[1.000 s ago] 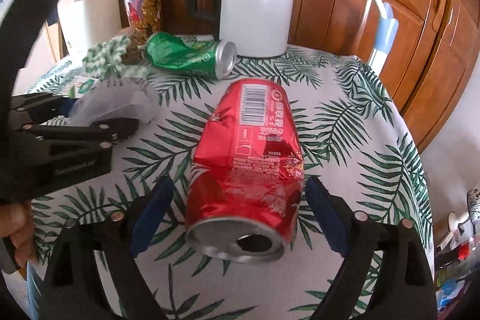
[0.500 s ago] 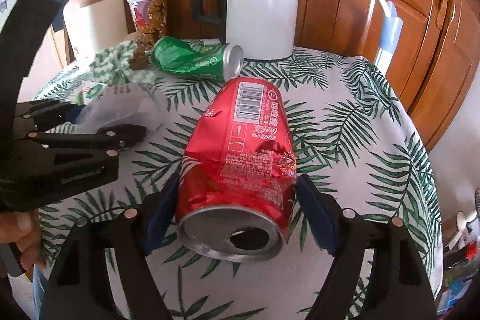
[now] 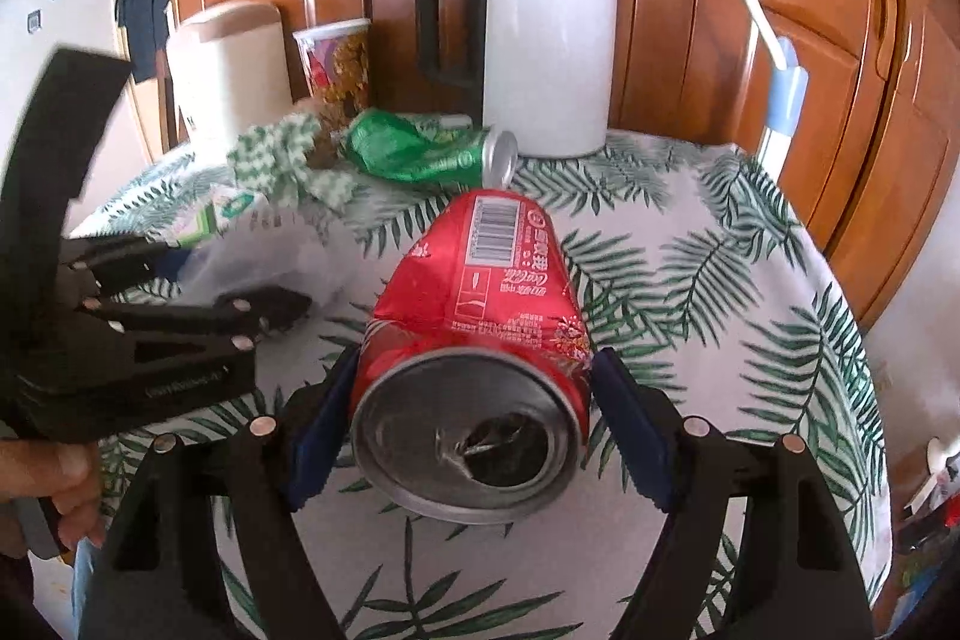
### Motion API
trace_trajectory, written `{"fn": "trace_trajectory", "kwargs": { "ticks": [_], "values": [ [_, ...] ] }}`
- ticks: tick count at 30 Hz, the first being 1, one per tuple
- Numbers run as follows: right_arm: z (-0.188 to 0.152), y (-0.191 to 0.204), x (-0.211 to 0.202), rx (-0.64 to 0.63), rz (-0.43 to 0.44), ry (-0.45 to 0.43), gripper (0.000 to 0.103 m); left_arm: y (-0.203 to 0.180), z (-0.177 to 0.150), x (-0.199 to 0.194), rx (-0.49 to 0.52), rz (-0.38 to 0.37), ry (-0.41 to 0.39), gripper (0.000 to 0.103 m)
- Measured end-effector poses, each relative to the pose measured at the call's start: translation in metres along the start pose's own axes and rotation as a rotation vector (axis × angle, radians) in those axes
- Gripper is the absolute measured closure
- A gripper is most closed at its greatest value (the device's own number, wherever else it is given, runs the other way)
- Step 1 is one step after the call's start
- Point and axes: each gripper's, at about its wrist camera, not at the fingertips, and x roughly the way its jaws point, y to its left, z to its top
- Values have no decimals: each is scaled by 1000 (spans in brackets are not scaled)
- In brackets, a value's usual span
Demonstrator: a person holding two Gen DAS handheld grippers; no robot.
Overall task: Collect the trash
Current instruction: 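Grasp the red cola can with the right tool and lift it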
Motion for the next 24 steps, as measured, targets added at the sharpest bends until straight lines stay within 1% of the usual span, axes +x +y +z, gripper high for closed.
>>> {"fn": "trace_trajectory", "kwargs": {
  "ticks": [2,5,13,21,24],
  "values": [
    [3,0,-5,1,1,-20,27,1,-1,-1,-4,-3,0,50],
    [7,1,-7,-2,-2,-28,27,1,-1,-2,-5,-2,-2,50],
    [4,4,-14,-7,6,-31,27,2,-8,-9,-7,-10,-21,51],
    [1,10,-22,-12,30,-41,27,9,-17,-21,-20,-16,-39,51],
    [2,9,-26,4,54,-52,27,10,-20,-25,-16,-15,-41,51]
  ]
}}
